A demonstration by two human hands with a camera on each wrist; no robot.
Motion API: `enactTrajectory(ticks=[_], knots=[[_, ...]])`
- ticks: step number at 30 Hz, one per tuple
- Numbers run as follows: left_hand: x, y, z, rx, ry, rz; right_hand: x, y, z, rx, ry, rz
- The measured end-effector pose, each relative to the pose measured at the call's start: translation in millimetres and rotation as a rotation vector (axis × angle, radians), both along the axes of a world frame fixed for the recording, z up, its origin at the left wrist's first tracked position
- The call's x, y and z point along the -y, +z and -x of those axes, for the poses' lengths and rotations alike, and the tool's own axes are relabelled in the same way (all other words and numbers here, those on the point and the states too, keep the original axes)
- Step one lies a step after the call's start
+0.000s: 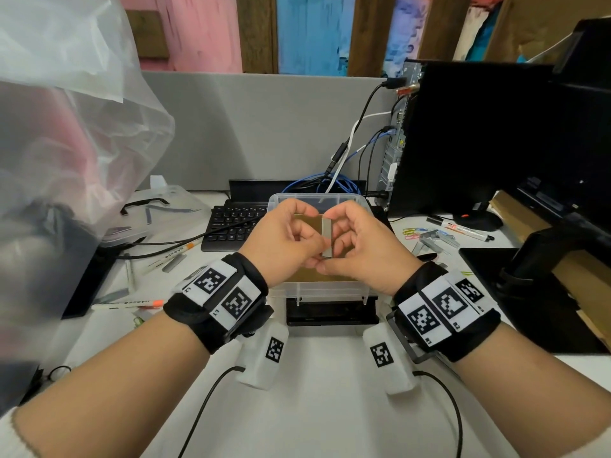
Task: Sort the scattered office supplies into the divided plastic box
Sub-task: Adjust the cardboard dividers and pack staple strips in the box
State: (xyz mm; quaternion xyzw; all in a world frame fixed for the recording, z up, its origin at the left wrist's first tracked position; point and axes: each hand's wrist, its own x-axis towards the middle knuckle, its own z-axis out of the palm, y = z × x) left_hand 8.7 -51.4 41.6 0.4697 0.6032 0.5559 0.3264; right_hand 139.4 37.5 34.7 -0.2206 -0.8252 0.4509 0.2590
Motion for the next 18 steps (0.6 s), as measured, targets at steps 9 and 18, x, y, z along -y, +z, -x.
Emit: enactTrajectory(ticks=[9,18], knots=[[-2,0,1,0.020,-0.006,0.007,1,-2,0,-0.029,0.012,-0.038],[5,6,5,-0.130,0.013,-0.040,12,24,-11,0.147,0.035,-0.421]])
